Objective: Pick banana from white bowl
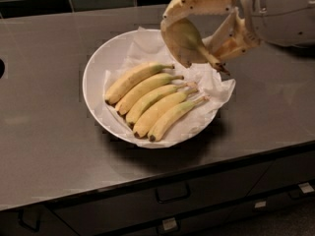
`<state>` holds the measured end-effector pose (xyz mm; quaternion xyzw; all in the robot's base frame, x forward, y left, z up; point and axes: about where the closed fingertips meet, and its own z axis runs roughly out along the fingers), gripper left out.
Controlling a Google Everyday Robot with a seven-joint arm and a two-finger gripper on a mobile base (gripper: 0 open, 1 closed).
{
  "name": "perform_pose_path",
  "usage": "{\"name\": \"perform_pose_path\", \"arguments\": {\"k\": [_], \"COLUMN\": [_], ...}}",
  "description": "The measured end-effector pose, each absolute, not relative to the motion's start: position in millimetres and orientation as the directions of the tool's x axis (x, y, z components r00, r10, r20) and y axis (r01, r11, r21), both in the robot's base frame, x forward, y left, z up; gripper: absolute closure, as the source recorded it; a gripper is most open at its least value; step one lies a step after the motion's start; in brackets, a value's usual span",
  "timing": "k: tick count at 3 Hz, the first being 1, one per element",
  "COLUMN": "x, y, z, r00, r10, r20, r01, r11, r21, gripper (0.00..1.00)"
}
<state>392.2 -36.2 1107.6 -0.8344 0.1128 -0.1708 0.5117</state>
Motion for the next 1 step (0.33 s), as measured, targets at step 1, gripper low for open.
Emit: {"name": "perform_pose_path", "arguments": {"k": [1], "x": [390.7], "y": [-34.6], "z": [1110.0], "r00": [0.917], "r10": [-0.348], "r20": [0.196], "r01": [0.016], "r11": [-0.458], "r21": [-0.889], "gripper": [1.00]}}
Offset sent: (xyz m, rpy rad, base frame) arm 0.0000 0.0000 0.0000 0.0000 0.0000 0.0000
